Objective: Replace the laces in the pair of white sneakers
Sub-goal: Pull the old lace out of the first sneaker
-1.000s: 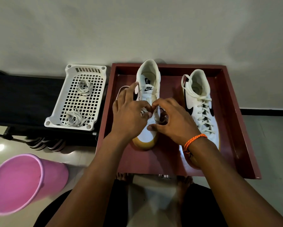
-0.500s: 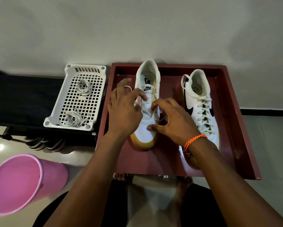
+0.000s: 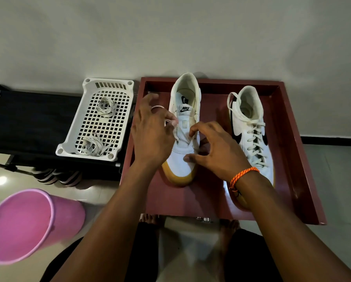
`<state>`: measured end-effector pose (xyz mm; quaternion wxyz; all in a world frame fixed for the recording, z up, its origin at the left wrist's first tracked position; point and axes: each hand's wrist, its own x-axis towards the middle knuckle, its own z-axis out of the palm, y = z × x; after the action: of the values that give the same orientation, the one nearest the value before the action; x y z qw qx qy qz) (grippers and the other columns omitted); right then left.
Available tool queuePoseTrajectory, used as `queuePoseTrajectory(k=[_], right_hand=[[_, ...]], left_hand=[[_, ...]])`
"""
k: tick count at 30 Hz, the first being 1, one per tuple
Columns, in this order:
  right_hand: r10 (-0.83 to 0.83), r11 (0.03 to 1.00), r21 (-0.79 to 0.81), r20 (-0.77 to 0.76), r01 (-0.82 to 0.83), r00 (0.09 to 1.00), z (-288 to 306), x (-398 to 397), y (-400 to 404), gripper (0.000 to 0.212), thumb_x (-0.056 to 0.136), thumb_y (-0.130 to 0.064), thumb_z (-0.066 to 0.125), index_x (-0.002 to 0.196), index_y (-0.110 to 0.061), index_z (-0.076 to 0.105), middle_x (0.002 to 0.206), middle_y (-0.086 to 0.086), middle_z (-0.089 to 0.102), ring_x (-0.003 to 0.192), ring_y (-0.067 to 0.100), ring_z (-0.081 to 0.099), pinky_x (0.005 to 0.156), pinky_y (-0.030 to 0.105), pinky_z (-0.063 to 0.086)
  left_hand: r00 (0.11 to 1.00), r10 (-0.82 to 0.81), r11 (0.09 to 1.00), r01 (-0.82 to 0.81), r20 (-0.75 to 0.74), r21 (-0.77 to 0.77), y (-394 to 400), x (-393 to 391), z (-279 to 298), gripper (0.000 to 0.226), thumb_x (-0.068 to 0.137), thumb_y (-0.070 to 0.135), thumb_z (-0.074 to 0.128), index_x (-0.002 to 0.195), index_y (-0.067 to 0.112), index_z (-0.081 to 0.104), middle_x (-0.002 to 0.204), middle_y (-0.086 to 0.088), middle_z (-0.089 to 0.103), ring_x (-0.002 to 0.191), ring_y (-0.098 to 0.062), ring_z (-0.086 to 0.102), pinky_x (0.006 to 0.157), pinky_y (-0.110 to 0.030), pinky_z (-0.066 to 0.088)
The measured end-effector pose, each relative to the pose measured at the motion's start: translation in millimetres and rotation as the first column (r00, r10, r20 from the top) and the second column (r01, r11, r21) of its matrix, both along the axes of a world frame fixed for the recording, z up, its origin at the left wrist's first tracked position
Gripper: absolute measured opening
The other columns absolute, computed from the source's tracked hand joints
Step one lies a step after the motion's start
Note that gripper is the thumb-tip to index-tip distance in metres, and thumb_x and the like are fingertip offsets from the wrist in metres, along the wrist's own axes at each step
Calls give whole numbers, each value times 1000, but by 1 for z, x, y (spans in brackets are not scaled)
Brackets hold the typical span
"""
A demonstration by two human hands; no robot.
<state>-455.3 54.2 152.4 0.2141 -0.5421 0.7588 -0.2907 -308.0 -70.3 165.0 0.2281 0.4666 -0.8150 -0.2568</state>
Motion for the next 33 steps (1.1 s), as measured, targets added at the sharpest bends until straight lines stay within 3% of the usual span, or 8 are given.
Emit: queuePoseTrajectory(k=[4,9,15,18,21,24,27,33], right_hand=[[1,1000,-3,-4,-1,1000,0,0,1,58,71,-51,92,115,-43,55,119,-13,50,86,16,66,77,44,59],[5,1000,-7,-5,-5,1000,0,-1,1,62,72,-49,92,121,-43,54,120,-11,50,87,17,66,76,44,59],[2,1000,-5,-34,-3,999,2,0,0,59,72,-53,91,117,-43,55,118,-15,50,85,10,64,75,41,59],[-6,1000,0,-34,6,999,0,1,0,58,71,-52,91,115,-42,55,116,-15,50,84,12,65,74,42,59],[-9,1000,-2,-27,9,1000,-1,0,0,58,70,-51,92,114,-42,55,115,-14,51,83,13,67,74,42,60],[-4,1000,-3,-19,4,1000,-1,-1,0,59,70,-49,92,116,-42,55,115,-12,50,84,15,67,75,43,59],[3,1000,-3,-19,-3,1000,-1,-2,-1,62,71,-49,92,121,-42,55,118,-11,50,88,17,66,76,43,59],[8,1000,-1,-37,-8,999,-2,-1,0,62,71,-53,91,121,-43,54,118,-11,51,89,19,67,75,44,59]], left_hand=[[993,-119,993,119,17,-21,2,2,0,24,90,18,73,94,42,74,167,6,33,153,-26,31,118,-62,34],[955,-230,972,216,189,89,13,-3,-8,3,93,35,79,93,38,78,176,8,11,163,-28,8,126,-66,15],[975,-164,986,157,147,58,11,-7,-6,9,96,25,76,90,31,75,172,8,19,157,-30,19,122,-62,27],[998,-69,998,69,6,14,1,-5,-3,12,99,21,72,90,29,70,166,0,31,149,-31,35,114,-59,38],[998,-24,1000,24,-57,-1,-3,-1,-2,12,98,23,68,92,33,69,161,0,37,144,-26,39,113,-57,40],[989,-148,987,147,16,68,3,0,0,24,95,21,66,92,44,72,170,5,27,158,-25,22,122,-60,29],[960,-225,969,203,168,138,10,-2,-2,13,96,30,73,101,40,78,177,10,8,164,-25,3,127,-65,14],[958,-217,974,201,187,101,13,-5,-4,8,94,28,78,91,35,76,175,9,14,161,-29,13,122,-66,26]])
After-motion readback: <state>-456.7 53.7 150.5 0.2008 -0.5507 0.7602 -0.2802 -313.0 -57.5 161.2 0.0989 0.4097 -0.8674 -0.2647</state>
